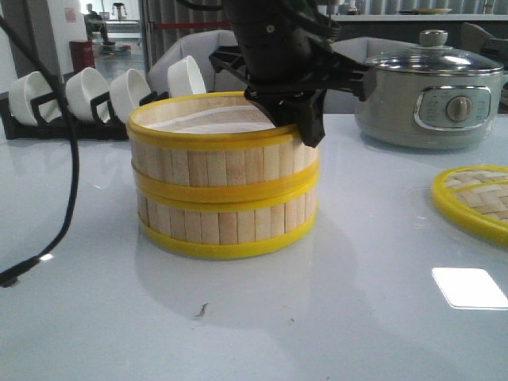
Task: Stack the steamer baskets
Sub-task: 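Lift the basket with the left gripper and lower it onto the middle basket, then open the left gripper and raise it away from the stack, then move the right gripper over the woven lid and grasp its center hub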
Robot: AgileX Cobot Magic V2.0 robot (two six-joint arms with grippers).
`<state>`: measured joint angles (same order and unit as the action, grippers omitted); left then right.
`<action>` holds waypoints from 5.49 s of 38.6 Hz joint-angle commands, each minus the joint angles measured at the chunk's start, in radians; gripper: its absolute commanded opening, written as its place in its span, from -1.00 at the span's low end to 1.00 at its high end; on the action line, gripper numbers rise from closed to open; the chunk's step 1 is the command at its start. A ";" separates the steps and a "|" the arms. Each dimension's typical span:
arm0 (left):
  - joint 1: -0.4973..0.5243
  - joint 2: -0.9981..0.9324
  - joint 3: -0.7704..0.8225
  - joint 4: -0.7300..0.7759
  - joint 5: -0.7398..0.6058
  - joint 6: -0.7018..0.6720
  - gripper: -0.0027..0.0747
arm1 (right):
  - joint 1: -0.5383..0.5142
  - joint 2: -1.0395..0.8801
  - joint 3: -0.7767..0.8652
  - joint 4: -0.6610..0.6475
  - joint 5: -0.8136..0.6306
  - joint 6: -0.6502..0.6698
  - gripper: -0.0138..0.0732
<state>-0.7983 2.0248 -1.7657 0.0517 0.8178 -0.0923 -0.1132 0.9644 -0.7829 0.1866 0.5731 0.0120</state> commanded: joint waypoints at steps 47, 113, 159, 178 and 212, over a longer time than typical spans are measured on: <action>0.484 -0.517 -0.108 0.121 -0.012 -0.036 -0.70 | -0.005 -0.009 -0.031 0.012 -0.061 -0.012 0.15; 0.668 -1.381 1.117 0.143 -0.458 -0.038 -0.70 | -0.005 0.093 -0.031 0.015 -0.049 -0.012 0.14; 0.668 -1.381 1.117 0.148 -0.468 -0.038 -0.70 | -0.005 0.100 -0.031 0.023 -0.014 -0.012 -0.55; 0.668 -1.381 1.117 0.148 -0.468 -0.038 -0.70 | 0.014 0.156 -0.042 0.023 -0.051 -0.123 0.04; 0.668 -1.381 1.117 0.148 -0.468 -0.038 -0.70 | -0.030 0.709 -0.531 -0.102 0.095 -0.113 0.15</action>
<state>-0.1291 0.6447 -0.6204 0.1932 0.4367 -0.1232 -0.1303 1.7158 -1.2714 0.0988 0.7091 -0.1055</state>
